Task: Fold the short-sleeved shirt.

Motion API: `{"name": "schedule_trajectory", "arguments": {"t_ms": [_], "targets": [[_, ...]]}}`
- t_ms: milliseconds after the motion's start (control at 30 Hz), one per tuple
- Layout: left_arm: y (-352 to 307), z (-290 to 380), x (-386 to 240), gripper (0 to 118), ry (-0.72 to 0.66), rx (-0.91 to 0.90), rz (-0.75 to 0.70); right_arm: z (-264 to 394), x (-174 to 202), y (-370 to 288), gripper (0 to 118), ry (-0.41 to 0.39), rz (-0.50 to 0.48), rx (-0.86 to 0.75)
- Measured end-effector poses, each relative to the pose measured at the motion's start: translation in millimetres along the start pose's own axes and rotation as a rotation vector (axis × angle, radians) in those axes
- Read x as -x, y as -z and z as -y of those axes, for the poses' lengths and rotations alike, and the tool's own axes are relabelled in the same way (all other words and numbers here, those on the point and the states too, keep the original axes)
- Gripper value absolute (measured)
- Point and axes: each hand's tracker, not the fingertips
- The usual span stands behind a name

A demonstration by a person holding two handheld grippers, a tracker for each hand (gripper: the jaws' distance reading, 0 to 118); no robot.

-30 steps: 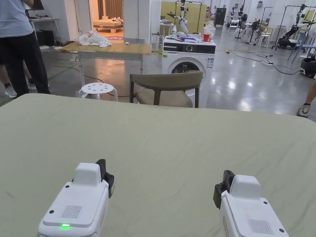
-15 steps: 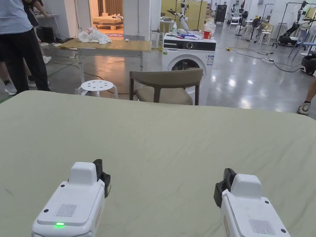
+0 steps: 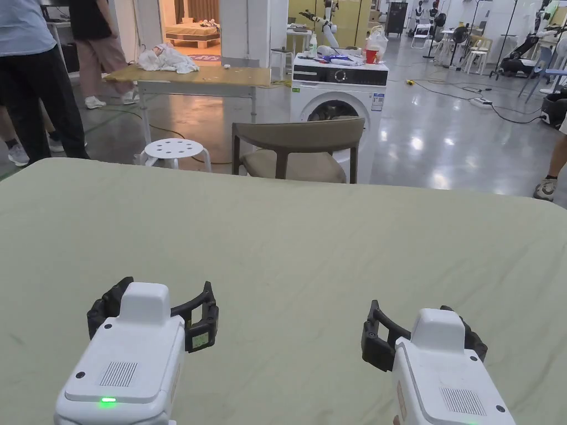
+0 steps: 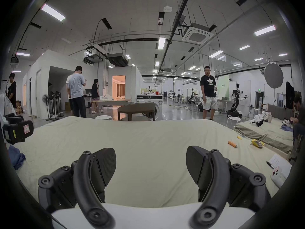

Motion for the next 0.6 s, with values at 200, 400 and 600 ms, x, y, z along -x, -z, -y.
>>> {"name": "schedule_trajectory", "arguments": {"t_ms": [200,400,600], "targets": [[-1,-3,8,108,-0.026,-0.014,0.051,-5,-4,10,91,0.112,0.028,0.098],[2,-2,12,109,-0.020,0.000,0.057,-20,-9,16,91,0.228,0.042,0.205],[4,0,14,109,-0.052,0.020,0.057,-25,-12,23,91,0.246,0.057,0.235]]}}
